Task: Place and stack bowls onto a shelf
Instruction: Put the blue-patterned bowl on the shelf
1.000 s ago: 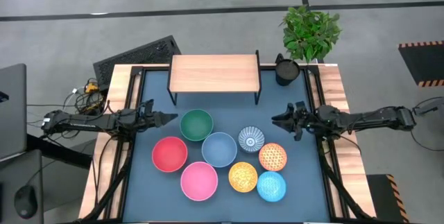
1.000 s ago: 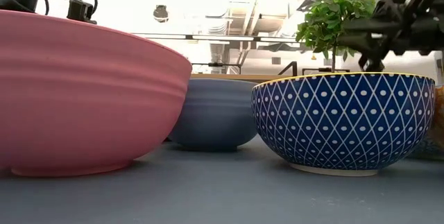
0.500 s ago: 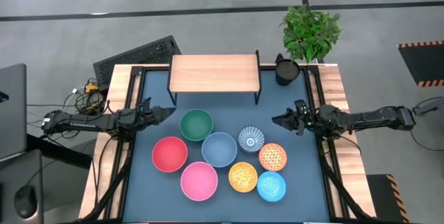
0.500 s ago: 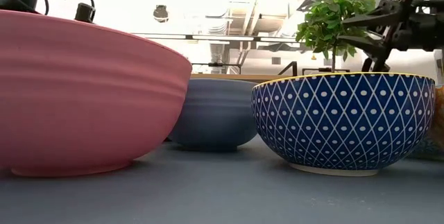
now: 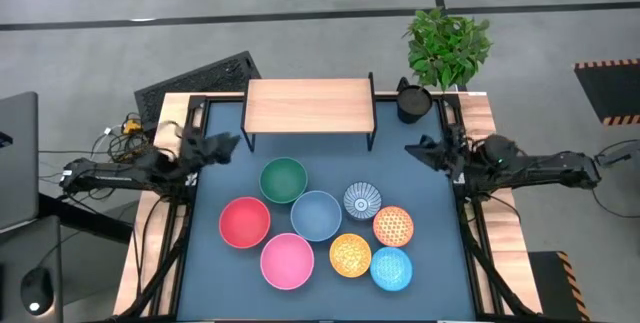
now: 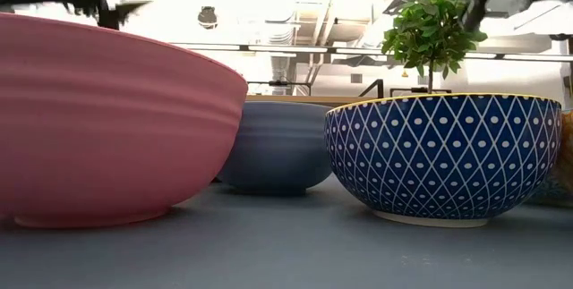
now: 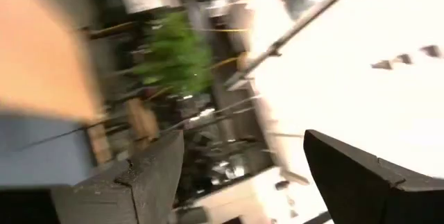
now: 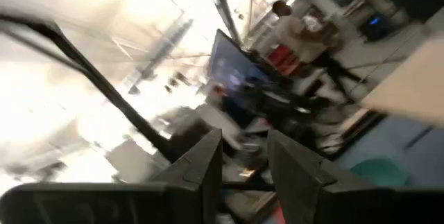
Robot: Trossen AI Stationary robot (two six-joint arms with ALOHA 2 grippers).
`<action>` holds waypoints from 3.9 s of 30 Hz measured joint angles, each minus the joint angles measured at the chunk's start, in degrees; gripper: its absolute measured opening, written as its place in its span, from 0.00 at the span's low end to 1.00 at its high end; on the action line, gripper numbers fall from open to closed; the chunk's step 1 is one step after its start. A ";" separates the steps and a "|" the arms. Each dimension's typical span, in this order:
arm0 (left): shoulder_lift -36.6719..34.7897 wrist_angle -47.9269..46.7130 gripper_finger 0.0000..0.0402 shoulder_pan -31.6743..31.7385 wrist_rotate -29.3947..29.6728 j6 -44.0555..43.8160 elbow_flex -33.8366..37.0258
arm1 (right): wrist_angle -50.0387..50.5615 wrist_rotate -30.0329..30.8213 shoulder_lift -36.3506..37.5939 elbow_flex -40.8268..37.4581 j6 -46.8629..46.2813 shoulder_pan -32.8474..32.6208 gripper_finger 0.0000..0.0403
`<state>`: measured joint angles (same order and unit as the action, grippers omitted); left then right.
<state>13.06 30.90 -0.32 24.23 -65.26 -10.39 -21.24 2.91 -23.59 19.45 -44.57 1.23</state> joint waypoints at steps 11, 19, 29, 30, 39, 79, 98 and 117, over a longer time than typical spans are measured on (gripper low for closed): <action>6.90 -49.74 0.71 0.00 -2.51 6.78 -29.94 | 59.56 4.98 -26.32 32.11 10.10 -0.08 0.37; 10.75 -62.82 0.71 0.00 -2.51 10.12 -36.81 | 61.51 1.58 -45.47 34.49 10.11 -0.06 0.61; 10.51 -68.44 0.71 0.00 -2.50 10.56 -36.83 | 61.09 -4.28 -62.57 34.49 10.52 -0.06 0.68; 10.52 -68.70 0.71 0.00 -2.50 10.61 -36.83 | 61.09 -4.28 -63.67 34.49 10.42 -0.06 0.68; 10.54 -70.86 0.71 0.00 -2.47 10.63 -36.83 | 61.05 -2.93 -69.88 34.49 5.64 -0.61 0.41; 10.54 -75.29 0.71 0.04 0.13 3.90 -36.88 | 106.54 -10.57 -89.11 109.14 22.49 32.50 0.10; 10.55 -76.99 0.71 0.04 0.14 3.13 -36.88 | 104.75 -11.78 -97.67 109.16 26.04 39.90 0.10; 10.54 -76.98 0.71 0.04 0.35 4.16 -36.88 | 102.97 -10.05 -97.38 109.19 25.61 39.70 0.29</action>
<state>23.59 -46.09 -0.27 24.58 -61.10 -47.27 81.73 -7.14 -120.97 128.64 -18.96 40.93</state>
